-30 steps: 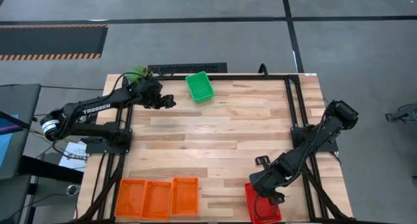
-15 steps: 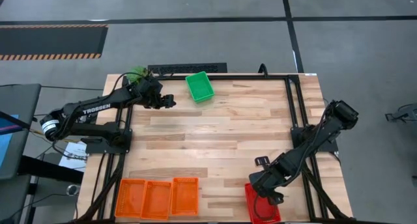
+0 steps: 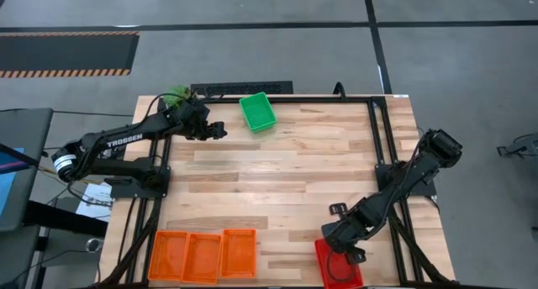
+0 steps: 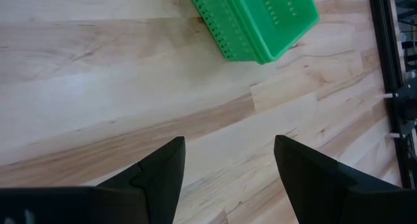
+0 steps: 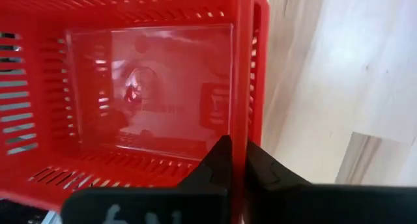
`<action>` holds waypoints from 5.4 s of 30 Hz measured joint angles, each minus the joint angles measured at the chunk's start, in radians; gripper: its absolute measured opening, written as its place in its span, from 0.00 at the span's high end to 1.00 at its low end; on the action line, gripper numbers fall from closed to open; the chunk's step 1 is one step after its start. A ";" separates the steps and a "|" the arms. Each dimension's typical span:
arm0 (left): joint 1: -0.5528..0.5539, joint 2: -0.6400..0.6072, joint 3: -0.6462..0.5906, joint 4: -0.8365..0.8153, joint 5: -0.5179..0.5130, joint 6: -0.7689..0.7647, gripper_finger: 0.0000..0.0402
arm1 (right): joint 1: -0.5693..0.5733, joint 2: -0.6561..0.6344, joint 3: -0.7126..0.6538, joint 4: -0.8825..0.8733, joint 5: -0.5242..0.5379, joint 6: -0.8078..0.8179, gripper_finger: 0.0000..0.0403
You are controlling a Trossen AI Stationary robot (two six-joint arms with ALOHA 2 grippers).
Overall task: Stack baskets by color
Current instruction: Stack the left red bin on the red bins, then move the stacked red bins to the top center of the table, then move the orange bins to the bottom center of the table
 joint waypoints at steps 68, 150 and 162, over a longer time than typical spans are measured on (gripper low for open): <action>0.000 0.000 0.000 -0.005 0.011 0.069 0.44 | -0.139 0.070 0.095 -0.059 0.098 0.048 0.97; -1.370 0.031 0.243 -0.621 -0.064 -1.223 0.48 | -0.963 -0.188 0.602 -0.391 0.233 -0.531 0.91; -1.538 0.289 0.243 -0.418 0.061 -1.405 0.93 | -0.964 -0.204 0.601 -0.430 0.235 -0.565 0.91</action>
